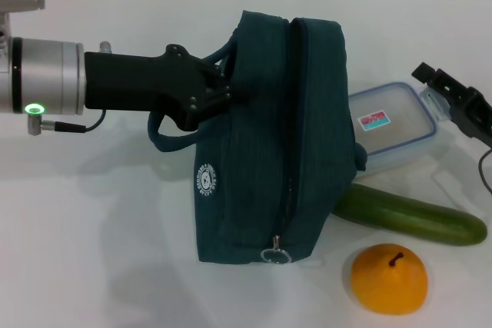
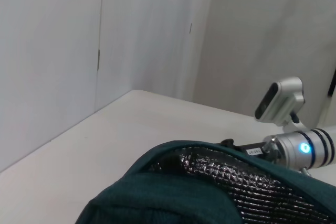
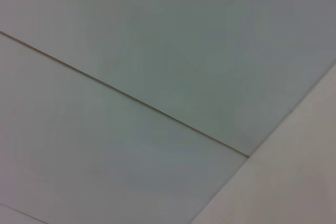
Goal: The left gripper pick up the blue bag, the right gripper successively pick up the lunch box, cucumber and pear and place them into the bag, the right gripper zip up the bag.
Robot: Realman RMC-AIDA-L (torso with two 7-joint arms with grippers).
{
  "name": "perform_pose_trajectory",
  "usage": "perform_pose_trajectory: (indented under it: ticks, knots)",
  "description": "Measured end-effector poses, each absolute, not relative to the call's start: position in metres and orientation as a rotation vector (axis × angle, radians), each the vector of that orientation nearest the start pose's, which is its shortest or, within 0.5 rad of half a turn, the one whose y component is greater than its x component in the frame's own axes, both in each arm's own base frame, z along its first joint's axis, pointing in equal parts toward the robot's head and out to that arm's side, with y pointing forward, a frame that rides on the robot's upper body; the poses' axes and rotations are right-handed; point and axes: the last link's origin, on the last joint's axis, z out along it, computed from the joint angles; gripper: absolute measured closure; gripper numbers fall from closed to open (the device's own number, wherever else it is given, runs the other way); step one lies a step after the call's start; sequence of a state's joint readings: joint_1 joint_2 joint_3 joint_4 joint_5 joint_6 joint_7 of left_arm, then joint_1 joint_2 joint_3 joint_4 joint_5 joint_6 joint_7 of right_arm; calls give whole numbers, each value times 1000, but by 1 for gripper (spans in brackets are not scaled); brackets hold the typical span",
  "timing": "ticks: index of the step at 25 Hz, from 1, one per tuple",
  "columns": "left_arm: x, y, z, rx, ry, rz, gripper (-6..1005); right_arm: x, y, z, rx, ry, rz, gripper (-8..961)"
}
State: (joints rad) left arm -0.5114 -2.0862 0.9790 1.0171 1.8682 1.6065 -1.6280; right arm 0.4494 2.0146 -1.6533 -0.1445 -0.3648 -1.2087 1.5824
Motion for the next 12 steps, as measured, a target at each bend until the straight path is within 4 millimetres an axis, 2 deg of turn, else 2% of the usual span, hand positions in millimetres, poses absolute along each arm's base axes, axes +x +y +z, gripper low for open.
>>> perform_pose_trajectory:
  ticks: [4, 12]
  knots:
    - [-190, 340, 18, -2884, -397, -651, 955, 310, 330, -26, -1746, 1622, 1332, 253]
    - [-189, 341, 17, -2891, -389, -646, 956, 319, 314, -33, -1693, 1693, 1331, 259]
